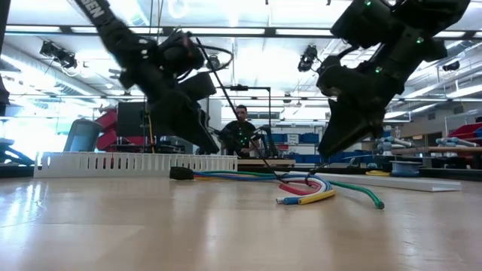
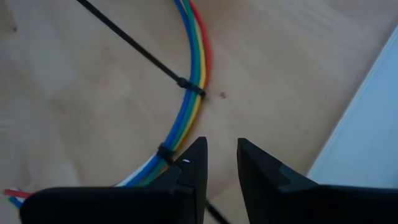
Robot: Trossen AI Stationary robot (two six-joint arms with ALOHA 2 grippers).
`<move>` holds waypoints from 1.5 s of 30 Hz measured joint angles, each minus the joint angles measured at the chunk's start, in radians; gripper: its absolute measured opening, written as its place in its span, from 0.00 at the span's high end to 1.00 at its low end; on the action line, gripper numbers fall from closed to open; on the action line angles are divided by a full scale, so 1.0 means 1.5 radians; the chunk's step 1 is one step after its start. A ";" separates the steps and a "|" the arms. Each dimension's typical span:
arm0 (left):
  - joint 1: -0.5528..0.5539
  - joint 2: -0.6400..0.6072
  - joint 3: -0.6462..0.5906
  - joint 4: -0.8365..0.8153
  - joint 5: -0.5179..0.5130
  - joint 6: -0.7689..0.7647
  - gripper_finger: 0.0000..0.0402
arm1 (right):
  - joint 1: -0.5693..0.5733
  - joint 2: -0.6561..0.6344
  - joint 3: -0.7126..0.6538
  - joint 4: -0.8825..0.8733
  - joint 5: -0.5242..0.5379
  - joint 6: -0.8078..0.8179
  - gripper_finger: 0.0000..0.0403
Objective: Ziptie cables
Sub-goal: Put the ziptied cables into the white cable duct
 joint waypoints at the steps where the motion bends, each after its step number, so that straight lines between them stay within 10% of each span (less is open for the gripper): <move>1: -0.003 0.000 0.016 -0.031 -0.004 0.016 0.71 | 0.008 0.000 0.000 0.000 0.004 0.014 0.81; 15: -0.032 0.005 0.100 -0.264 -0.076 0.144 0.71 | 0.173 0.001 0.000 0.016 0.224 0.265 0.82; 33: -0.033 0.103 0.102 -0.248 -0.111 0.148 0.72 | 0.219 0.096 0.001 0.210 0.259 0.312 0.82; 45: -0.036 0.089 0.103 -0.314 -0.174 0.021 0.92 | 0.266 0.095 0.051 0.115 0.250 0.330 0.98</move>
